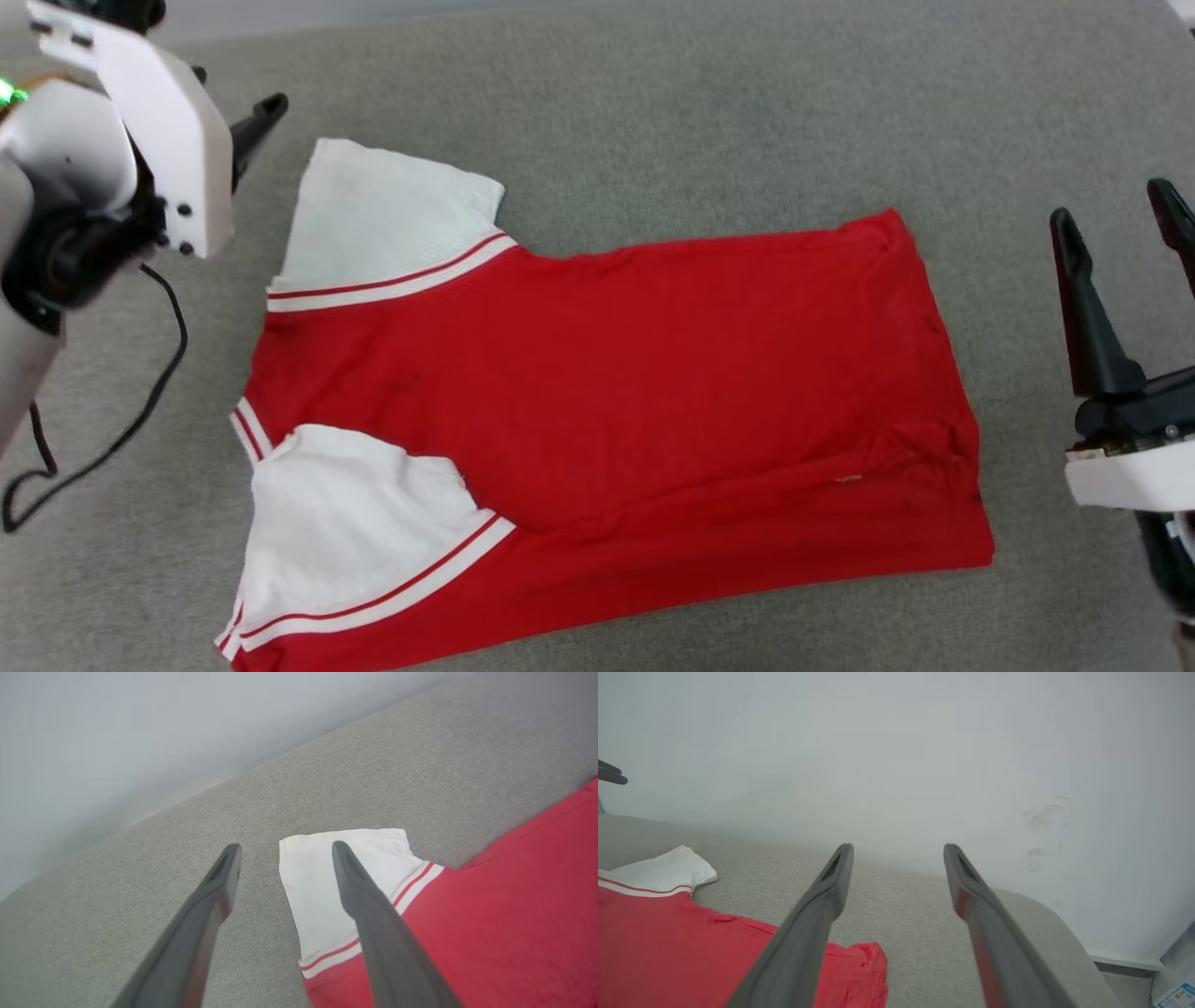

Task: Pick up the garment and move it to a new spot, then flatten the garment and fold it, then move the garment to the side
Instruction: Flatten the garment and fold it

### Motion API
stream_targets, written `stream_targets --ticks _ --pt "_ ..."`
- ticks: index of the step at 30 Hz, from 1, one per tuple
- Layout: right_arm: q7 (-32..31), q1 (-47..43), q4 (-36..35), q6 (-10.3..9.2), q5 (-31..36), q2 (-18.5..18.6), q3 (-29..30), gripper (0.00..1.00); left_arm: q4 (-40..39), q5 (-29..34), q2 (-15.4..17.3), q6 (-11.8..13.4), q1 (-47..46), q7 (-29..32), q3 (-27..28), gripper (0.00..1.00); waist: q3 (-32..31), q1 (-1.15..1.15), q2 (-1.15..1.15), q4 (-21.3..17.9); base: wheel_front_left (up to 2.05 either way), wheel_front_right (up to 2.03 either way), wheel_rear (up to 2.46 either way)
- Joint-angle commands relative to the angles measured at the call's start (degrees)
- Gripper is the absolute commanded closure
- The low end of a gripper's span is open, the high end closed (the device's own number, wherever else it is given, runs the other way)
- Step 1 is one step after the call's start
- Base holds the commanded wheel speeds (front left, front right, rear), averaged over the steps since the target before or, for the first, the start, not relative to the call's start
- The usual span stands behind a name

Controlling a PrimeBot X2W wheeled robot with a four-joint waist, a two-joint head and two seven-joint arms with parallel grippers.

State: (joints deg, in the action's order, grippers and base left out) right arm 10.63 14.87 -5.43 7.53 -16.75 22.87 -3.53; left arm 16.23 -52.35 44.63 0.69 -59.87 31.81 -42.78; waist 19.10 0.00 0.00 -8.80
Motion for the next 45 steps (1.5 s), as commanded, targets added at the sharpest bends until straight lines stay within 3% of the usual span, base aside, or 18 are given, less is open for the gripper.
stream_targets --ticks 1,7,16,23,24,25,30,36,40,45 --pt "0.2 -1.4 -1.4 -0.08 0.6 -1.8 0.9 0.0 1.0 -0.6 -0.1 -0.4 -1.7 1.5 -0.1 0.0 2.8 0.0 0.0 -1.4 0.0 0.0 0.0" --pt "-0.1 -3.3 -6.9 -0.08 2.6 -5.4 1.9 0.0 4.8 -2.9 -1.6 -1.0 -8.4 11.1 -0.5 0.0 8.1 0.0 0.0 -3.5 0.0 0.0 0.0" --pt "0.3 -0.8 -6.5 -0.08 2.3 -6.2 0.2 0.0 9.7 -2.2 -0.5 -1.5 -15.3 25.6 -4.1 0.0 15.6 0.0 0.0 -6.2 0.0 0.0 0.0" --pt "1.1 0.5 -3.7 -0.08 1.7 -6.2 -0.5 0.0 12.5 -2.6 -1.1 -3.9 -13.4 29.0 -6.9 0.0 17.4 0.0 0.0 -6.9 0.0 0.0 0.0" --pt "1.2 0.7 -3.4 -0.08 1.7 -6.0 -0.4 0.0 12.7 -2.5 -1.2 -4.3 -13.2 28.6 -7.2 0.31 17.3 0.0 0.0 -6.9 0.0 0.0 0.0" --pt "1.3 1.0 -3.1 -0.08 1.7 -5.9 -0.2 0.0 13.0 -2.5 -1.4 -4.8 -13.2 28.3 -7.4 1.0 17.2 0.0 0.0 -6.8 0.0 0.0 0.0" --pt "0.4 3.3 -2.8 -0.08 3.0 -3.9 1.0 0.0 13.3 -2.6 -1.8 -6.3 -13.6 26.1 -7.2 1.0 14.7 0.0 0.0 -5.8 0.0 0.0 0.0" --pt "-4.5 9.1 -5.2 -0.08 5.1 2.2 3.0 0.0 10.9 -2.9 -3.2 -7.6 -14.0 22.3 -7.9 1.0 10.5 0.0 0.0 -3.2 0.0 0.0 0.0" --pt "-14.6 13.0 -4.2 -0.08 4.3 8.5 0.0 0.0 8.4 -3.2 -3.6 -7.9 -13.0 20.7 -9.1 1.0 8.4 0.0 0.0 -1.1 0.0 0.0 0.0" --pt "-32.4 18.6 -0.7 -0.09 -3.4 17.0 -7.9 0.0 5.1 -3.9 -4.7 -8.1 -11.9 18.9 -10.3 1.0 7.1 0.0 0.0 1.3 0.0 0.0 0.0"
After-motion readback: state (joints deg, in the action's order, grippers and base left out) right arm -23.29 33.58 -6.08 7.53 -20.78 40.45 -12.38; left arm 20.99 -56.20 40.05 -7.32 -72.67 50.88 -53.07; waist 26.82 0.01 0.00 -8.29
